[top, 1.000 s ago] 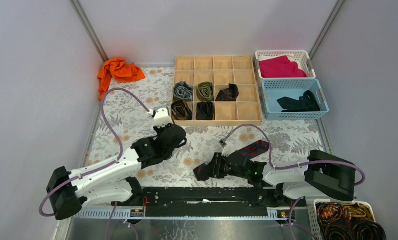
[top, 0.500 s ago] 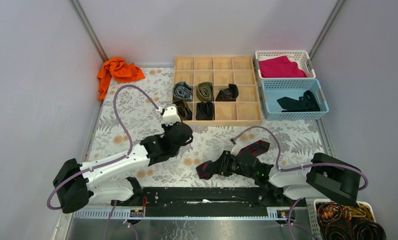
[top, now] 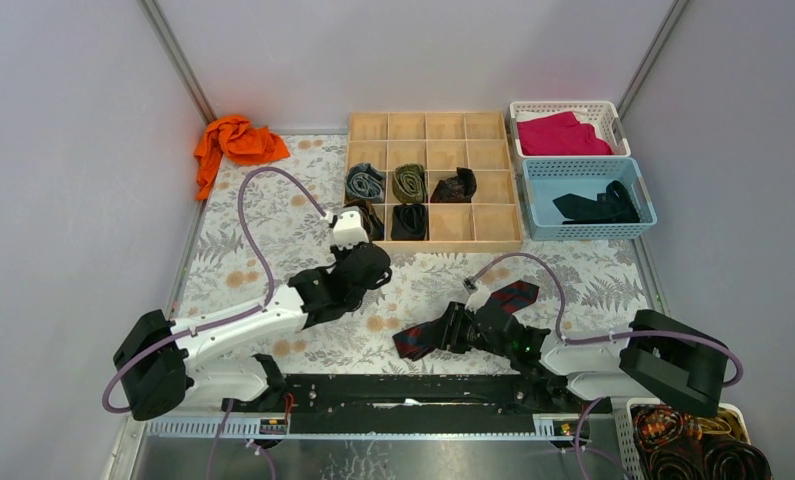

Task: Roll the ties
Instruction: Roll the tie at the center of the board.

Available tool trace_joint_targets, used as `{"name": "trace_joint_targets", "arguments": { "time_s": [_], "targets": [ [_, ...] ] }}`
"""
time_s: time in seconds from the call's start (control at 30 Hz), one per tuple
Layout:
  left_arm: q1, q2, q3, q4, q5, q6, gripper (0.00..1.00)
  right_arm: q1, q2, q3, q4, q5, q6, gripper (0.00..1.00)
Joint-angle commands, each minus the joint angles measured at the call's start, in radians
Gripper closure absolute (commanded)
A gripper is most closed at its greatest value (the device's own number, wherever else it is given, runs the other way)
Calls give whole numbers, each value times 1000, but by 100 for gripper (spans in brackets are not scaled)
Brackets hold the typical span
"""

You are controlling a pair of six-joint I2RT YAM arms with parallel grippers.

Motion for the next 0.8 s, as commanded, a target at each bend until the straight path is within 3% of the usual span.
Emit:
{"name": "trace_joint_targets", "arguments": {
  "time_s": [0.0, 0.1, 0.23, 0.3, 0.47, 0.77],
  "targets": [
    [4, 23, 16, 66, 13, 23, 100, -5, -73, 40, -208, 75, -86, 57],
    [5, 43, 15, 78, 24, 28, 100, -6, -131, 70, -317, 105, -125, 56],
    [5, 74, 14, 99, 41, 33, 100, -6, -190, 125, -454, 148, -184, 44],
    [5, 91, 13, 108, 49, 34, 100, -5, -197, 156, -528, 167, -214, 43],
    [4, 149, 7, 133, 85, 27, 100, -6, -181, 217, -660, 223, -249, 45],
    [5, 206, -51, 199, 174, 31, 100, -4, -82, 285, -731, 224, -305, 52]
  ]
}}
